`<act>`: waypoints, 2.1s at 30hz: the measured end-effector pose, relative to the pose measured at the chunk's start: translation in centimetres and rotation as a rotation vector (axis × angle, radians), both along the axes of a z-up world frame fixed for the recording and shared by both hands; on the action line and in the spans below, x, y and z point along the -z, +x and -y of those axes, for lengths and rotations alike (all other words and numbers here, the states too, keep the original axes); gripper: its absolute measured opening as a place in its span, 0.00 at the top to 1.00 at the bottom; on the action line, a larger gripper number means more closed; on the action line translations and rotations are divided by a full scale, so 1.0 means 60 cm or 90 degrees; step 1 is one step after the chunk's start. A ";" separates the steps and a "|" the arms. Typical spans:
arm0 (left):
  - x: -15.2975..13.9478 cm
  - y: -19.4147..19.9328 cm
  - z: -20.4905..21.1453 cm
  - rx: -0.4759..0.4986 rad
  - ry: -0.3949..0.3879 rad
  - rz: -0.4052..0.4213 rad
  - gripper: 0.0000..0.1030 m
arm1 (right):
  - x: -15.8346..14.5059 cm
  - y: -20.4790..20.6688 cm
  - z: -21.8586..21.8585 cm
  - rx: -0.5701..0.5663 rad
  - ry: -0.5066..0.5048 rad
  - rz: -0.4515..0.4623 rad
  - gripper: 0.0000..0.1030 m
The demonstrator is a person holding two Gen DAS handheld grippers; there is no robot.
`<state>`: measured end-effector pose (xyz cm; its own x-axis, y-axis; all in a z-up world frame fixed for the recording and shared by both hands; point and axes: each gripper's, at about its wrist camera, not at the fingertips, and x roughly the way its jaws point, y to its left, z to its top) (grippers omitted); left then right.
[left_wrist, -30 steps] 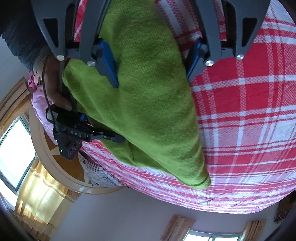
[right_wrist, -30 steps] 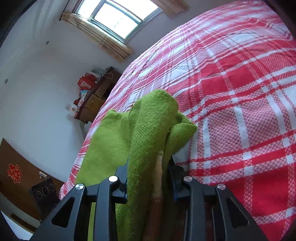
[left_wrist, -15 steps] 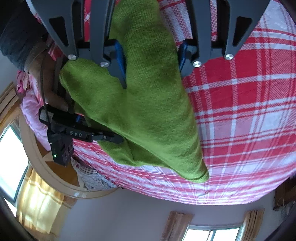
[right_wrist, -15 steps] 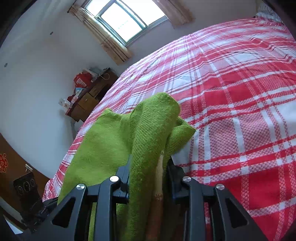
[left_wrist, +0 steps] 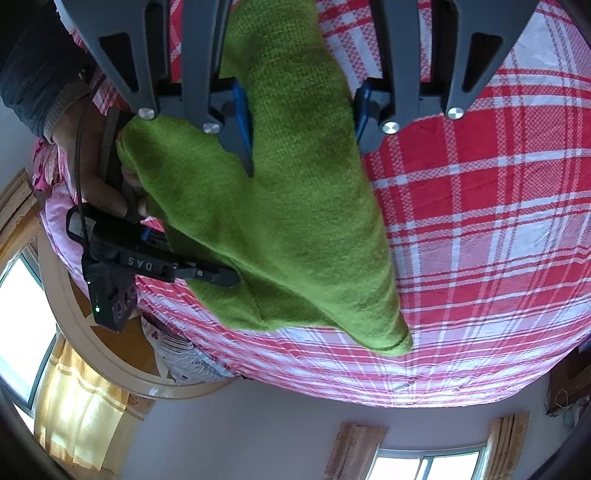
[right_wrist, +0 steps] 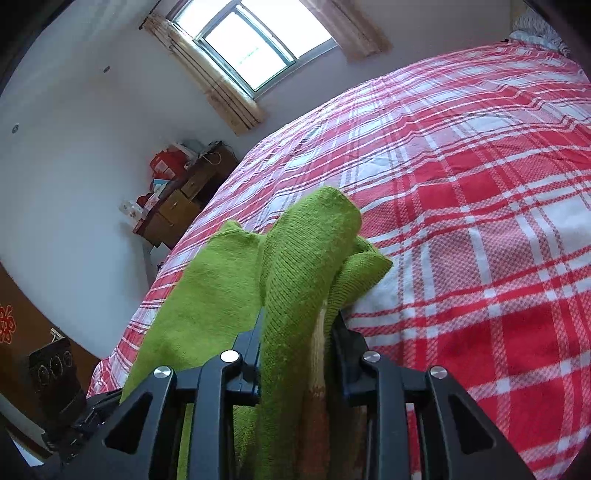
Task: Fold small clothes
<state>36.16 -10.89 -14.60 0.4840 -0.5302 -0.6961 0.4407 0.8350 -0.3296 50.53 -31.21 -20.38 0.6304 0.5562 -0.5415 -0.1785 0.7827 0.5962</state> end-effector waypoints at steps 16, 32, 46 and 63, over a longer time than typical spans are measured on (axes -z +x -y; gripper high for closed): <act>-0.027 -0.055 -0.072 -0.026 -0.014 0.013 0.57 | -0.030 -0.065 -0.073 -0.030 0.044 0.020 0.71; -0.037 -0.124 -0.175 -0.090 -0.016 0.038 0.57 | -0.040 -0.095 -0.205 -0.114 0.071 0.037 0.74; -0.052 -0.183 -0.276 -0.166 -0.016 0.068 0.57 | -0.033 -0.098 -0.342 -0.198 0.105 0.033 0.75; -0.057 -0.224 -0.362 -0.235 0.008 0.106 0.57 | -0.042 -0.089 -0.485 -0.281 0.128 0.026 0.76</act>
<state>22.69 10.83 -11.18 0.7466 -0.2916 -0.5980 0.1566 0.9506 -0.2680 45.20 -2.11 -17.85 0.3292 0.8665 -0.3752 -0.4942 0.4967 0.7135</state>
